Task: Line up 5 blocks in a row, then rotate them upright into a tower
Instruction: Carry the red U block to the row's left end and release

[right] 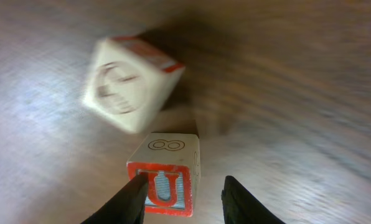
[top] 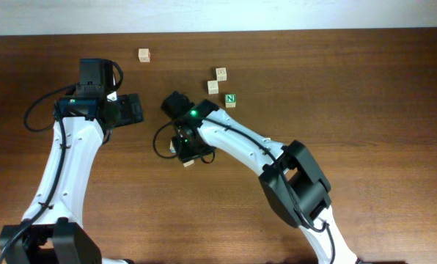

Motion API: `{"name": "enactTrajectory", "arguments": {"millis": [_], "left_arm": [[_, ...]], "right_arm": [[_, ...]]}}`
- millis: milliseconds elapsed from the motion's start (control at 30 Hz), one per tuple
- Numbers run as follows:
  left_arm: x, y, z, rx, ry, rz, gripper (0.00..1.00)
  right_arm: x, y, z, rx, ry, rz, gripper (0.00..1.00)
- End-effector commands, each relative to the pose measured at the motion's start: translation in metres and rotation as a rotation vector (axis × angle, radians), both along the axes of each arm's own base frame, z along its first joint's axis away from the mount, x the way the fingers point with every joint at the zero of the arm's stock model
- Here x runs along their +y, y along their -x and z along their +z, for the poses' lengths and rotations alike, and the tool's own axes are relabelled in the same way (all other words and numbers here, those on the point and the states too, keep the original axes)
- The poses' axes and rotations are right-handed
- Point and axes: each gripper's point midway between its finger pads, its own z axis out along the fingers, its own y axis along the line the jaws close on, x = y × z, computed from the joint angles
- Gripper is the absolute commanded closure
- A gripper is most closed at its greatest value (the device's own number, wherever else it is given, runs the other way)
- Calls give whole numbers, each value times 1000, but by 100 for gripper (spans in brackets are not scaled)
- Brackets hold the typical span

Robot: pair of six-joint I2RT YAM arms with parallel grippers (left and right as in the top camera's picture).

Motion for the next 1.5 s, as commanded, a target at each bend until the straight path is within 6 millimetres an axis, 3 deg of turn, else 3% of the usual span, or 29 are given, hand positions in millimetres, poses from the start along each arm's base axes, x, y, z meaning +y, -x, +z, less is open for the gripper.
{"name": "enactTrajectory", "arguments": {"millis": [0,200,600,967,1467], "left_arm": [[4,-3,4,-11,-4,23,1],[4,-3,4,-11,-4,22,1],[4,-3,4,-11,-4,23,1],[4,-3,4,-11,-4,22,1],[4,-3,4,-11,-4,22,1]], "right_arm": [[-47,-26,-14,-38,134,-119,60],[-72,-39,-14,-26,163,-211,64],[-110,-32,-13,-16,324,-373,66],[-133,-37,-11,-16,376,-411,65],[-143,-36,-10,0,399,-425,65]]}}
